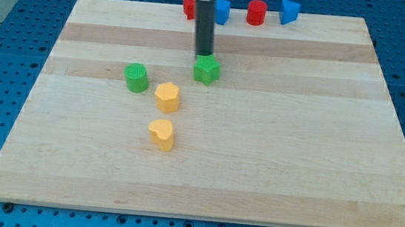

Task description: Place the arm right to the blue triangle

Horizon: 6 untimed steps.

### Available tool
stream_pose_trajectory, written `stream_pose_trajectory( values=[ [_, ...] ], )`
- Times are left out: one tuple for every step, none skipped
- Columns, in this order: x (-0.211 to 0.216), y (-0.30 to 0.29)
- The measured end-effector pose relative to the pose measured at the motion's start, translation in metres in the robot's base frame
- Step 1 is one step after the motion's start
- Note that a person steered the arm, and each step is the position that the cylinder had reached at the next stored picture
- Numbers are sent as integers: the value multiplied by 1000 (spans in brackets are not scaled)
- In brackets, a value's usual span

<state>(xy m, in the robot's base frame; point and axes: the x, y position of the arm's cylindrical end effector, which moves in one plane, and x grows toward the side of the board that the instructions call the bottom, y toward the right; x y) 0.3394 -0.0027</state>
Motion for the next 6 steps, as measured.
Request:
stream_pose_trajectory(
  values=[
    [56, 54],
    [159, 48],
    [216, -28],
    [186, -93],
    [140, -94],
    [139, -67]
  ],
)
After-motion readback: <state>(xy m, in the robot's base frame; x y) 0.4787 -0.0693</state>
